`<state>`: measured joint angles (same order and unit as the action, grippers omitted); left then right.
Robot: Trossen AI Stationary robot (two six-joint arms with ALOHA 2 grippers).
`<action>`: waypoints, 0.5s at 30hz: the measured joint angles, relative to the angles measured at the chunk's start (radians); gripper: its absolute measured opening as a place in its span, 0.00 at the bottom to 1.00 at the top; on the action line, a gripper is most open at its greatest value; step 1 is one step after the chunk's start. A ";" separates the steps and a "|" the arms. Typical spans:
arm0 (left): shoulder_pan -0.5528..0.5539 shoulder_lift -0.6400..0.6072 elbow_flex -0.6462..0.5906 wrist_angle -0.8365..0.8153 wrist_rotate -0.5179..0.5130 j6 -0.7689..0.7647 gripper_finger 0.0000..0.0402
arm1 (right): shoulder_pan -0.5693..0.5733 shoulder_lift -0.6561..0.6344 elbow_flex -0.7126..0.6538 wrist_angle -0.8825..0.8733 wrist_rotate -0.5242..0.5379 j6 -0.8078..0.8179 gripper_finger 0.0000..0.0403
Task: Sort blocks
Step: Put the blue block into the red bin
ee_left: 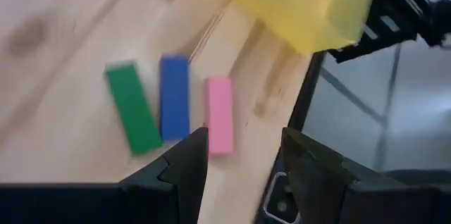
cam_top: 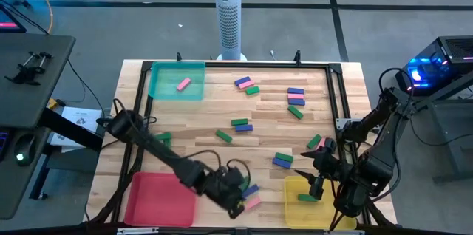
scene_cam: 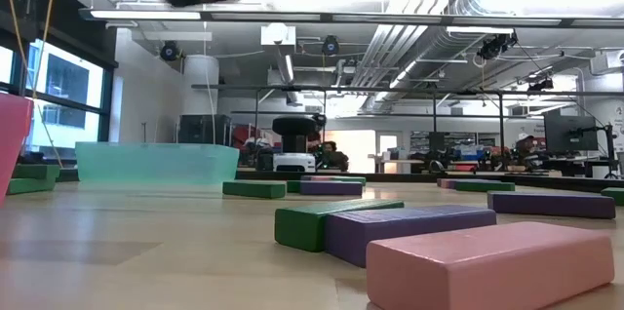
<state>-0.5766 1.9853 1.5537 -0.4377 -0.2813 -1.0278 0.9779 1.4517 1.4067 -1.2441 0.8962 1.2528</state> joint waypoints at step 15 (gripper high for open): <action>0.021 0.251 0.064 0.227 -0.212 0.307 0.41 | 0.000 0.000 0.000 0.008 0.013 0.001 0.62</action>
<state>-0.5555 2.2360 1.6180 -0.2103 -0.4930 -0.7210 0.9779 1.4517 1.4067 -1.2362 0.9094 1.2537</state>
